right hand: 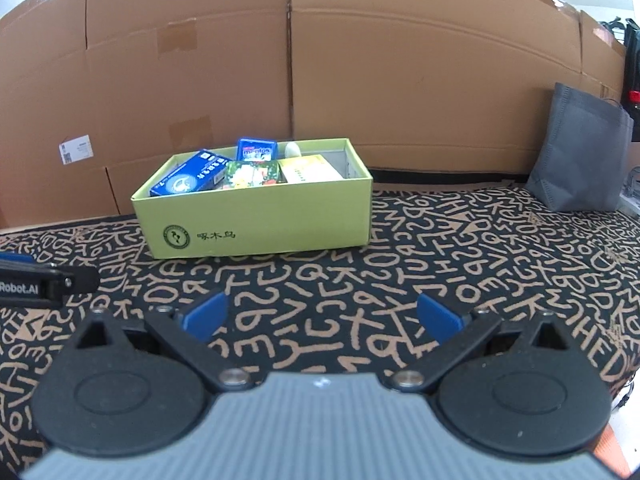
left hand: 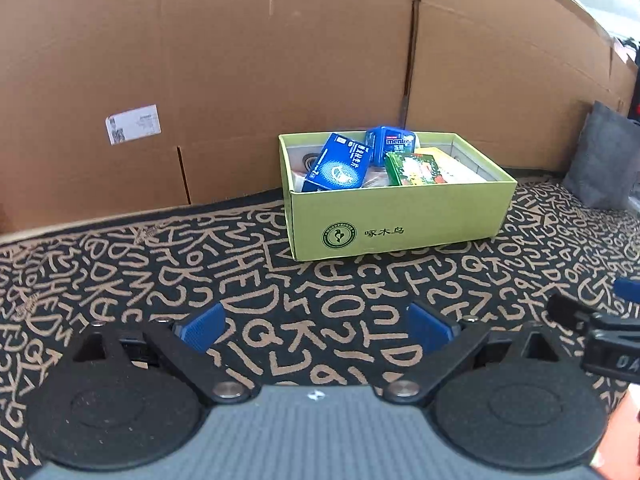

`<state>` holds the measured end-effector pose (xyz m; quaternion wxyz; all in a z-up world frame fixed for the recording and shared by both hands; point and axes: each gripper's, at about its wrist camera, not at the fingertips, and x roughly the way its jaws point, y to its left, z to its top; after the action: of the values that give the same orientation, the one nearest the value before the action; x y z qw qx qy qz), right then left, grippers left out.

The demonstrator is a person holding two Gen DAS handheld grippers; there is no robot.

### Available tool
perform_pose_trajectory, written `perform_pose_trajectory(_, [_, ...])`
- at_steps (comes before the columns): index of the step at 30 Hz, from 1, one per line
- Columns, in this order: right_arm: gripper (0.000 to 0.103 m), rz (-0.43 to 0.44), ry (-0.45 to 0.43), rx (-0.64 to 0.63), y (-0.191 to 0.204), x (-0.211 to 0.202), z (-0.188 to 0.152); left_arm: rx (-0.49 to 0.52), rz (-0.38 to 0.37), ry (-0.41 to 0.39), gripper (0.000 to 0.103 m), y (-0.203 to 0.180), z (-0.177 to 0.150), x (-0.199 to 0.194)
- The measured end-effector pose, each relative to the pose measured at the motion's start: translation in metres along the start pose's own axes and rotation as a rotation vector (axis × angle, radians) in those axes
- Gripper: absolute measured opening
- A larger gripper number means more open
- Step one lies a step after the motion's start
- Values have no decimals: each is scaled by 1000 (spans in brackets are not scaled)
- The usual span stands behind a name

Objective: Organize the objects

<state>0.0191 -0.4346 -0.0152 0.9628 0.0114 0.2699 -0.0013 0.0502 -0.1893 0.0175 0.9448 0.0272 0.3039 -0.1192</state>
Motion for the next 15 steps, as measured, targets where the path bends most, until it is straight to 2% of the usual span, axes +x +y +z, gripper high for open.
perform_pose_trajectory(5, [103,6,16,-21,7,14,4,10,43,-4,101,2,1,8])
perform_pose_trajectory(15, [103,20,41,-23,13,28,4,-10,33,27,101,7,2,21])
